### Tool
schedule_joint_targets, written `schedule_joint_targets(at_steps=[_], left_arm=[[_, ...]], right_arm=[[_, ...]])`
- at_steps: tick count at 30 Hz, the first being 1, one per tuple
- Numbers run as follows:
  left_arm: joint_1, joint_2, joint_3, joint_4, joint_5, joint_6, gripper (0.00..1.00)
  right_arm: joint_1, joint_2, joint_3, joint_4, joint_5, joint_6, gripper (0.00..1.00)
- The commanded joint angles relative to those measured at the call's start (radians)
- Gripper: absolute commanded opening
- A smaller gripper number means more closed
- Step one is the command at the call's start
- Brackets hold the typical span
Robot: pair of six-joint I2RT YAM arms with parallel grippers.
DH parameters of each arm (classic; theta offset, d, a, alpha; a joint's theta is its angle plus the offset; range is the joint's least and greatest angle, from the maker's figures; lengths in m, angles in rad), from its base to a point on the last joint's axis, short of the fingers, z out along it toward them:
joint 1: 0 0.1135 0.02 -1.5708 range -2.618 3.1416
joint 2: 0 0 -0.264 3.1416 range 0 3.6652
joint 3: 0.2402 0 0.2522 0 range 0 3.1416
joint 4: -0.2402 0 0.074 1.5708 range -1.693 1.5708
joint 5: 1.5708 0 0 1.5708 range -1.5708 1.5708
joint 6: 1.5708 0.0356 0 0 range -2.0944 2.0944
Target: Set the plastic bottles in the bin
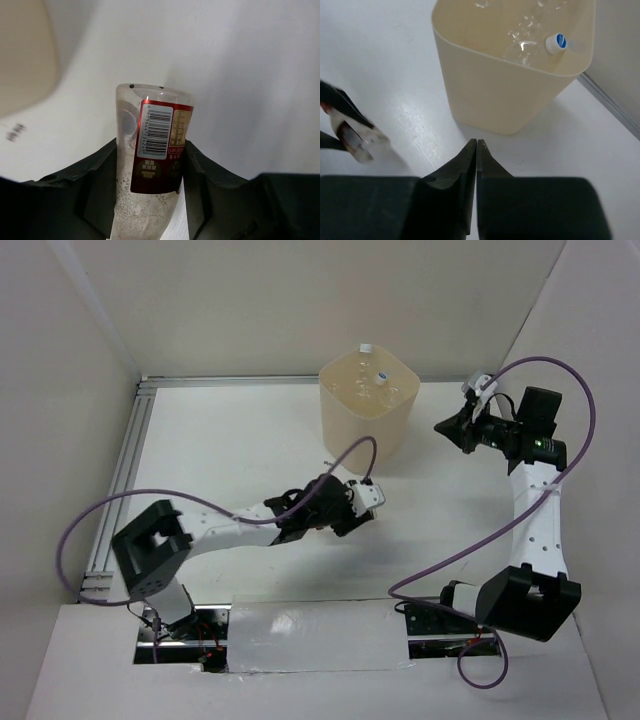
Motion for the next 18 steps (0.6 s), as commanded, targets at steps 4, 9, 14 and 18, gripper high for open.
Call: schedule_joint_targets(at_steps=[4, 9, 14, 18], left_arm=[[0.08, -0.336, 0.1, 0.259, 0.098, -0.131, 0.0], [0.202, -0.246, 0.271, 0.389, 0.178, -0.228, 0.0], [0.298, -0.023, 0.544, 0.575, 0.153, -0.369, 0.0], [0.345, 0.187, 0.752, 0.628, 0.1, -0.472, 0.03]], right_arm=[[-0.019, -0.016, -0.044, -0.17, 0.029, -0.105, 0.0], [-0.019, -0.016, -0.166, -0.19, 0.088, -0.153, 0.47], [-0.01, -0.036, -0.263, -0.199, 0.168, -0.245, 0.81], [-0.009, -0.056, -0.297, -0.208, 0.19, -0.245, 0.93]])
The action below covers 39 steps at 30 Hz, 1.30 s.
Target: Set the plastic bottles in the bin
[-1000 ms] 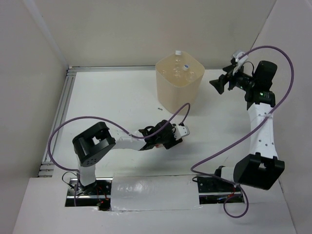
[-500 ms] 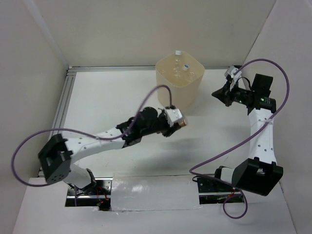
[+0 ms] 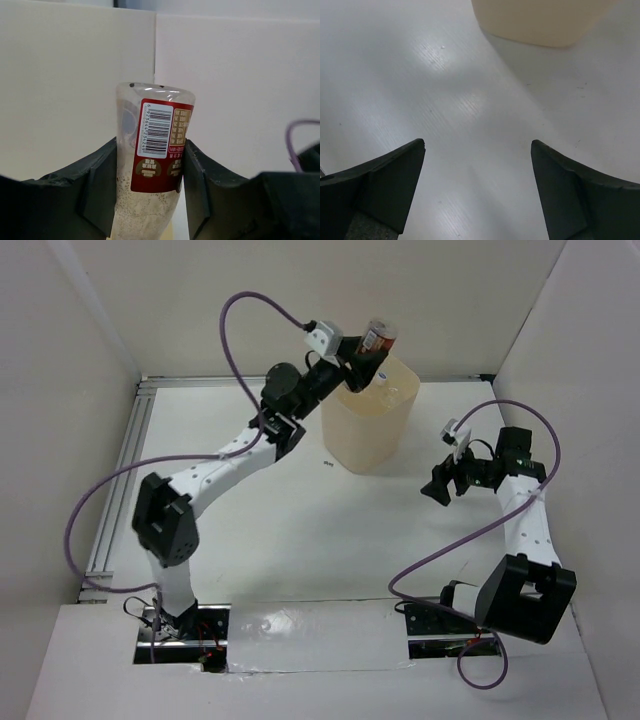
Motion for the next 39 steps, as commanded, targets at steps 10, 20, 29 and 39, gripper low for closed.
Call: schedule_joint_targets(at_steps=[10, 20, 29, 39], left_arm=[[0.061, 0.364, 0.404, -0.041, -0.107, -0.117, 0.76], [0.07, 0.144, 0.244, -0.099, -0.015, -0.104, 0.99], [0.042, -0.493, -0.533, -0.283, 0.027, 0.01, 0.99], [0.168, -1.146, -1.126, -0.569, -0.085, -0.025, 0.99]], right_arm=[[0.003, -0.047, -0.049, -0.022, 0.033, -0.039, 1.0], [0.003, -0.037, -0.06, 0.008, 0.062, 0.117, 1.0], [-0.037, -0.07, -0.08, 0.129, 0.253, 0.449, 1.0], [-0.048, -0.14, -0.112, 0.241, 0.312, 0.588, 1.0]])
